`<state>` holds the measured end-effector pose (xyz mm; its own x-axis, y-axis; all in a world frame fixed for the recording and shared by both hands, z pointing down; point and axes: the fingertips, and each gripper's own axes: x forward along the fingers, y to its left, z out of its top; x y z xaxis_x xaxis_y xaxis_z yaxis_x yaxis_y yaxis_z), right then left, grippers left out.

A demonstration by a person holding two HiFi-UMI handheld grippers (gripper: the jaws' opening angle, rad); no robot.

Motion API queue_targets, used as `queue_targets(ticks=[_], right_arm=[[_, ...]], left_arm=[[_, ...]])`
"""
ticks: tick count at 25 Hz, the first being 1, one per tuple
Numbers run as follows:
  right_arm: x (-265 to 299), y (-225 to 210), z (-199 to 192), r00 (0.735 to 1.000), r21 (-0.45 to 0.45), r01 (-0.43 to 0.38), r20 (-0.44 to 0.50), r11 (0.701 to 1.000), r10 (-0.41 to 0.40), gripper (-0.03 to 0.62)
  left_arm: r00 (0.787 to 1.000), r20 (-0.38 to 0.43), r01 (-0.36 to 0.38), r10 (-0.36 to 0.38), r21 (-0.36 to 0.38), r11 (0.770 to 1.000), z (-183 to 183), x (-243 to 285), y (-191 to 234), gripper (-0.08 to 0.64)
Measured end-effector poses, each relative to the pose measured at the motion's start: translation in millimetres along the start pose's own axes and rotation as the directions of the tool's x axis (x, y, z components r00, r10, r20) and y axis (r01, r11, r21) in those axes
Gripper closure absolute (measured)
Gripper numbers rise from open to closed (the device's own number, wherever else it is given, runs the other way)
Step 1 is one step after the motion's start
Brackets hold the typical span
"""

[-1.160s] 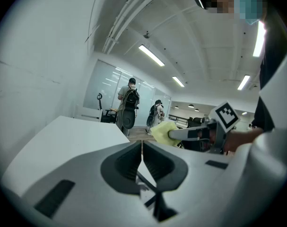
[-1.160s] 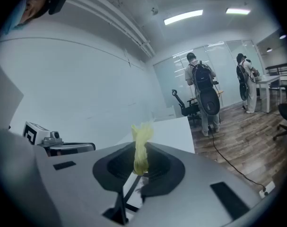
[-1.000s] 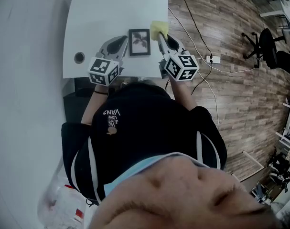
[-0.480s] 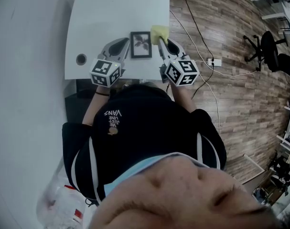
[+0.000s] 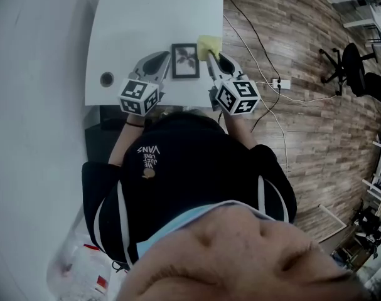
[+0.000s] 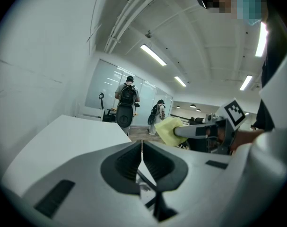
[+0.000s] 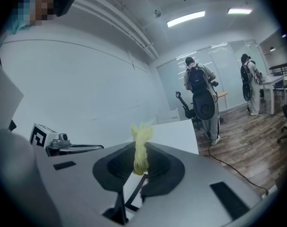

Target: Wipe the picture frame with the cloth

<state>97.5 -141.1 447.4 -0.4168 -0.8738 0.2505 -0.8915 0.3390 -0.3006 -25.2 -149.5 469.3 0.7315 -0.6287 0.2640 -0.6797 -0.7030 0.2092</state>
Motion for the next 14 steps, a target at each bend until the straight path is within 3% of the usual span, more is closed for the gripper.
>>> queue_targets(ticks=[14], right_arm=[[0.3,2.1,1.0,1.0,-0.001,0.003,0.005,1.0,-0.003,0.546]], left_arm=[[1.0,-0.004,0.0,0.0,-0.006,1.0,-2.3,0.0,1.5,0.541]])
